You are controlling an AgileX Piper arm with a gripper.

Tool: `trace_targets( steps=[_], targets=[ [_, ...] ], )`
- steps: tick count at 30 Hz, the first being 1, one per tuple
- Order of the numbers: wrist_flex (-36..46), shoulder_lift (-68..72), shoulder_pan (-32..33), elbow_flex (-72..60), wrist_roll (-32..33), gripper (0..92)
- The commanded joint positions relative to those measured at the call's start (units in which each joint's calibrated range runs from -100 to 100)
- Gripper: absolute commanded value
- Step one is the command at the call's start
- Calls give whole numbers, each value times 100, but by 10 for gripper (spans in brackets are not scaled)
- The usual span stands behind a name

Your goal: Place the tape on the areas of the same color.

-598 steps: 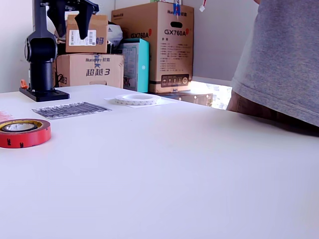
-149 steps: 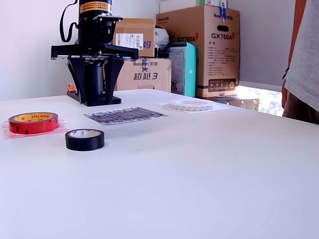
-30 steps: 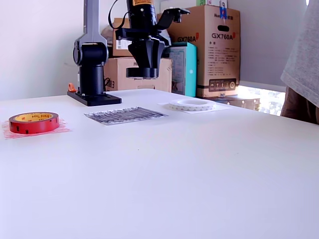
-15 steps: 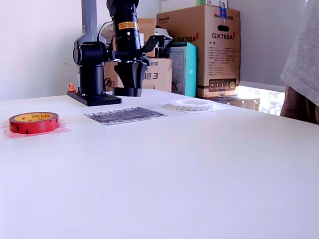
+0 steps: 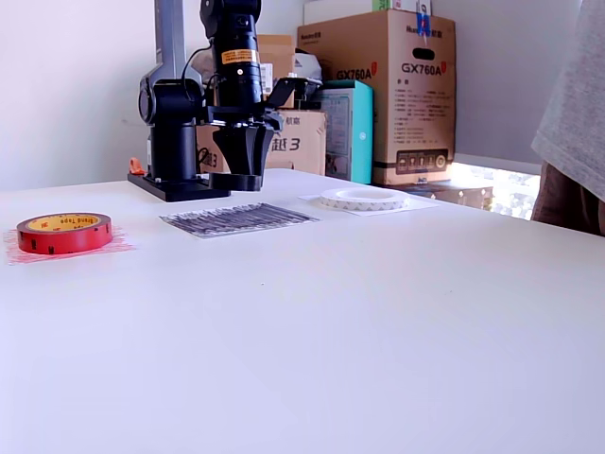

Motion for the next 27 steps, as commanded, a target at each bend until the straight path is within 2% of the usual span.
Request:
trace_targets(
  steps=[1, 27],
  targets=[
    [70, 71, -22, -39, 7, 0],
    [70, 389, -22, -93, 408, 0]
  ],
)
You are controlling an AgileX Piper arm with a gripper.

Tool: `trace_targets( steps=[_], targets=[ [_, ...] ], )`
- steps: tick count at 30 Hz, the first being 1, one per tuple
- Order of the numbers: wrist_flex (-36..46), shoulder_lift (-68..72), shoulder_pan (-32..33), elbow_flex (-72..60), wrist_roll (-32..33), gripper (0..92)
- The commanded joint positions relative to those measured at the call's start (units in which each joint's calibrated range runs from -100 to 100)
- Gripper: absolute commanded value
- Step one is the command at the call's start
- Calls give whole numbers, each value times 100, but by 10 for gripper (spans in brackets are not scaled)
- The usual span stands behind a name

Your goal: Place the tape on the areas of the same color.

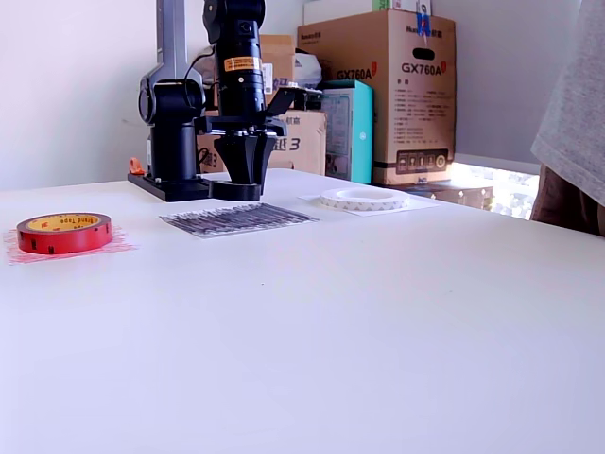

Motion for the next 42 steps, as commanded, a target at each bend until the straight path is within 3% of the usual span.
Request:
trace_targets(
  steps=[1, 19, 30, 38, 42],
  targets=[
    [38, 24, -22, 18, 88, 0],
    [38, 24, -37, -18, 325, 14],
    [-267, 24, -45, -28, 735, 276],
    [-267, 24, -132, -28, 743, 637],
    [-267, -32, -132, -28, 735, 676]
  ],
)
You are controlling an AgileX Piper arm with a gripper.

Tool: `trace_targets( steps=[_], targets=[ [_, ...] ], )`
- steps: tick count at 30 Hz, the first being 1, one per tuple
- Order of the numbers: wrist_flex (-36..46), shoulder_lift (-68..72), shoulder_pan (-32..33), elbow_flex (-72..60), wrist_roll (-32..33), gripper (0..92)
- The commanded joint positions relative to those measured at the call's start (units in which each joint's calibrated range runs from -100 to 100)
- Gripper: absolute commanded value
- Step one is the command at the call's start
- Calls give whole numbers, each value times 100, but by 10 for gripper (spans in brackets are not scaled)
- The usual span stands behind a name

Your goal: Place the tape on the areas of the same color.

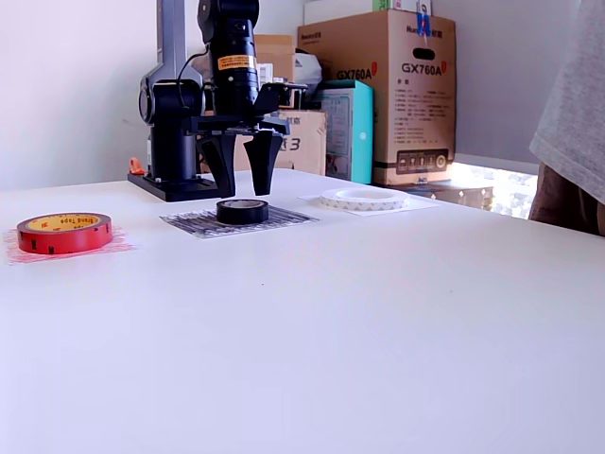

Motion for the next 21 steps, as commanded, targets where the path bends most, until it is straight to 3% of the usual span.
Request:
trace_targets(
  steps=[1, 10, 18, 21],
  targets=[
    [9, -51, 39, -28, -53, 676],
    [9, -986, 47, -100, -135, 676],
    [94, -3709, 402, 18, -757, 675],
    [94, -4859, 670, 172, -880, 627]
  ],
)
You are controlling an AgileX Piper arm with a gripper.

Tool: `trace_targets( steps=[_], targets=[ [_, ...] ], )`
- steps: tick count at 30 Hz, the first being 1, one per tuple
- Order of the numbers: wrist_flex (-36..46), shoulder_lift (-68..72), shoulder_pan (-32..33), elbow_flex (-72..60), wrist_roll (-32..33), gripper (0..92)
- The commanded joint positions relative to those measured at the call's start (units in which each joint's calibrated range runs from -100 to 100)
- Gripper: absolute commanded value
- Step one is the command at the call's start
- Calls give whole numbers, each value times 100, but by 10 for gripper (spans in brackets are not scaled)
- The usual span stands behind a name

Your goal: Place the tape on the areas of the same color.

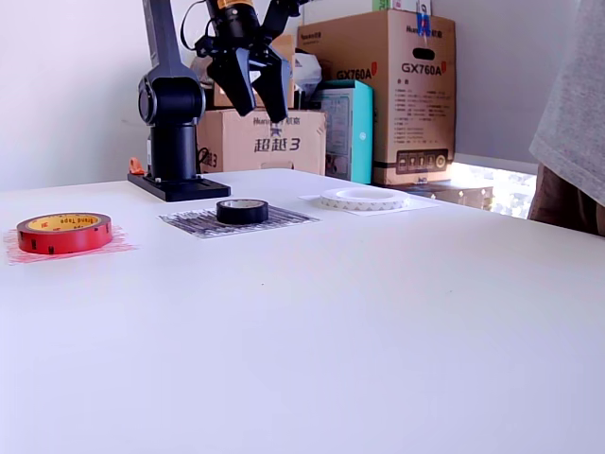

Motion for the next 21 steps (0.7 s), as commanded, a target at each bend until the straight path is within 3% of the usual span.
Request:
trace_targets(
  steps=[1, 11, 16, 21],
  targets=[
    [-85, -2597, 387, 155, -244, 591],
    [-85, -5591, 545, 818, -408, 135],
    [-153, -6433, 553, 1127, -907, 24],
    [-170, -6994, 561, 1291, -1218, 1]
  ],
)
